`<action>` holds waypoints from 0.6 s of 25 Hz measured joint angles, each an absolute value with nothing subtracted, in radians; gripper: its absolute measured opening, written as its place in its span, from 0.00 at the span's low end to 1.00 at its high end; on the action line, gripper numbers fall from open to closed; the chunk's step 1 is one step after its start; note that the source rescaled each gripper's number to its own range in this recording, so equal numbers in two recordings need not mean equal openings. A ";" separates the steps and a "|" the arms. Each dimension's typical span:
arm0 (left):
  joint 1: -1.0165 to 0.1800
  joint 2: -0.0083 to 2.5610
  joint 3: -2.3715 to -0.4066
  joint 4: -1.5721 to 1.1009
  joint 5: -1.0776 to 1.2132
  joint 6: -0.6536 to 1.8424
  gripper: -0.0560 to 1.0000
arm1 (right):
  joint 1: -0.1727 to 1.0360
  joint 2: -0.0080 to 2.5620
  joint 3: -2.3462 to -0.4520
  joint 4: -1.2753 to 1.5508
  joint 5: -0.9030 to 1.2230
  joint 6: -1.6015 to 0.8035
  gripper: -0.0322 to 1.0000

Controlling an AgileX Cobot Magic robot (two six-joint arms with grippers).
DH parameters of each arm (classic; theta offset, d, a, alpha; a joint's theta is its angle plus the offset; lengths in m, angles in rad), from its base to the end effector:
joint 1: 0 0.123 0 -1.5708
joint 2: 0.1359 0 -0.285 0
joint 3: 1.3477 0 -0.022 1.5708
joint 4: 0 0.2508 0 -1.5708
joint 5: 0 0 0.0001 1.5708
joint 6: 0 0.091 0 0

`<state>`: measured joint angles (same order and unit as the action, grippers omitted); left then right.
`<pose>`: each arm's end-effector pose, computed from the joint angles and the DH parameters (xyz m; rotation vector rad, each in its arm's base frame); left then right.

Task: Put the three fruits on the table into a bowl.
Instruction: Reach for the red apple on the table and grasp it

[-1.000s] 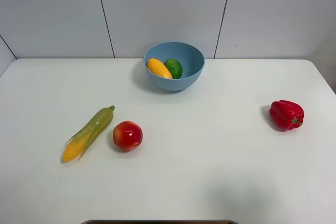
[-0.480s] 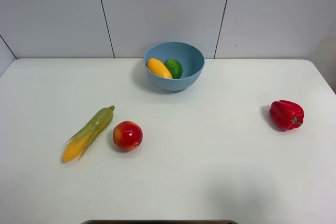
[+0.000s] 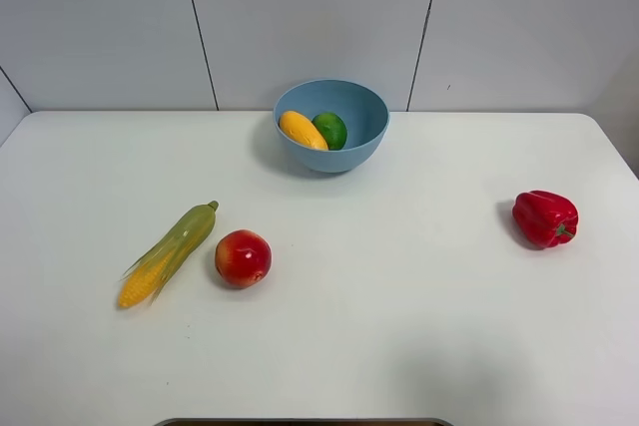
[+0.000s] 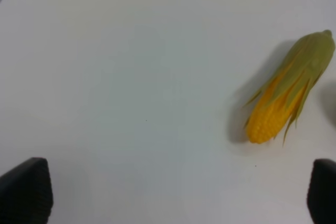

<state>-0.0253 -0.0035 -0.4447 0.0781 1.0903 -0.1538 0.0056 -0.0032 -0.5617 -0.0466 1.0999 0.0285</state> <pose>-0.0007 0.0063 0.2597 -0.1389 2.1184 -0.0112 -0.0146 -0.0039 0.2910 0.0281 2.0177 -0.0337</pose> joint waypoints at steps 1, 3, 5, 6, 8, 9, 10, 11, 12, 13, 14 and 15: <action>-0.025 -0.003 -0.445 0.078 1.090 -0.154 1.00 | 0.006 -0.003 -0.562 -0.047 1.100 0.028 0.91; -0.025 -0.003 -0.445 0.078 1.090 -0.154 1.00 | 0.006 -0.003 -0.562 -0.047 1.100 0.028 0.91; -0.025 -0.003 -0.445 0.078 1.090 -0.154 1.00 | 0.006 -0.003 -0.562 -0.047 1.100 0.028 0.91; -0.025 -0.003 -0.445 0.078 1.090 -0.154 1.00 | 0.006 -0.003 -0.562 -0.047 1.100 0.028 0.91; -0.025 -0.003 -0.445 0.078 1.089 -0.154 1.00 | 0.006 -0.003 -0.562 -0.047 1.100 0.028 0.91; -0.025 -0.003 -0.445 0.078 1.089 -0.154 1.00 | 0.006 -0.003 -0.562 -0.047 1.100 0.028 0.91; -0.025 -0.003 -0.445 0.077 1.089 -0.153 1.00 | 0.006 -0.003 -0.562 -0.047 1.100 0.028 0.91; -0.025 -0.003 -0.445 0.076 1.089 -0.153 1.00 | 0.006 -0.003 -0.562 -0.047 1.100 0.028 0.91; -0.025 -0.003 -0.445 0.075 1.089 -0.153 1.00 | 0.006 -0.003 -0.562 -0.047 1.100 0.028 0.91; -0.025 -0.003 -0.445 0.075 1.089 -0.153 1.00 | 0.006 -0.003 -0.562 -0.047 1.100 0.028 0.91; -0.025 -0.003 -0.445 0.075 1.089 -0.153 1.00 | 0.006 -0.003 -0.562 -0.047 1.100 0.028 0.91; -0.025 -0.003 -0.445 0.075 1.089 -0.153 1.00 | 0.006 -0.003 -0.562 -0.047 1.100 0.028 0.91</action>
<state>-0.0253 -0.0035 -0.4447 0.0751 1.0885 -0.1525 0.0056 -0.0032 -0.5617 -0.0466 1.0999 0.0285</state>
